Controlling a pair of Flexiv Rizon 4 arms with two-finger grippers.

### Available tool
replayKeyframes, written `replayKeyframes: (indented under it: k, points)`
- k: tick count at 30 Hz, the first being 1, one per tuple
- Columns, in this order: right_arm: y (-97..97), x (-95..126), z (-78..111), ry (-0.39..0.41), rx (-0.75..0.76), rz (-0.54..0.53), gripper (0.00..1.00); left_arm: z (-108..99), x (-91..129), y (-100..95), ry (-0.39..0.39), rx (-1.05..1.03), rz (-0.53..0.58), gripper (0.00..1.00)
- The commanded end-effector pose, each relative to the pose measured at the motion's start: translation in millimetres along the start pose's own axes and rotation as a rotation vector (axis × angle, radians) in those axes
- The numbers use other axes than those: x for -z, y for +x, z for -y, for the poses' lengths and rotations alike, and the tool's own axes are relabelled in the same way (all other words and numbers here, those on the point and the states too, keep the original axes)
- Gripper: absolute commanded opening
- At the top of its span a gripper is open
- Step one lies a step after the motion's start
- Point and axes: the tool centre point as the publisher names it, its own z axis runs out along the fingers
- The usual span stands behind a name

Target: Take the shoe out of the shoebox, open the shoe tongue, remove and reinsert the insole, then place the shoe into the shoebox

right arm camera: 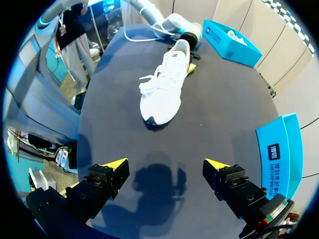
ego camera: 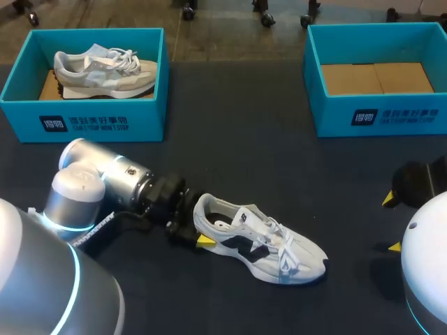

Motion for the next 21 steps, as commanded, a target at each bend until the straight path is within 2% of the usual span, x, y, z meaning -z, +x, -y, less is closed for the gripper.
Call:
replayKeyframes:
  k: [1,6,12,21]
  points:
    - [1.8,-0.2,0.0,0.003,0.0,0.003,1.0,-0.6,5.0,10.8,0.042,-0.003,0.091,0.0]
    - [1.8,-0.2,0.0,0.003,0.0,0.003,1.0,-0.4,9.3,9.7,0.078,0.004,0.171,0.0]
    - [1.8,-0.2,0.0,0.003,0.0,0.003,1.0,-1.6,11.6,10.1,0.062,0.023,0.238,0.0]
    - [1.8,-0.2,0.0,0.003,0.0,0.003,1.0,-4.1,8.0,17.0,0.023,0.037,0.259,0.0]
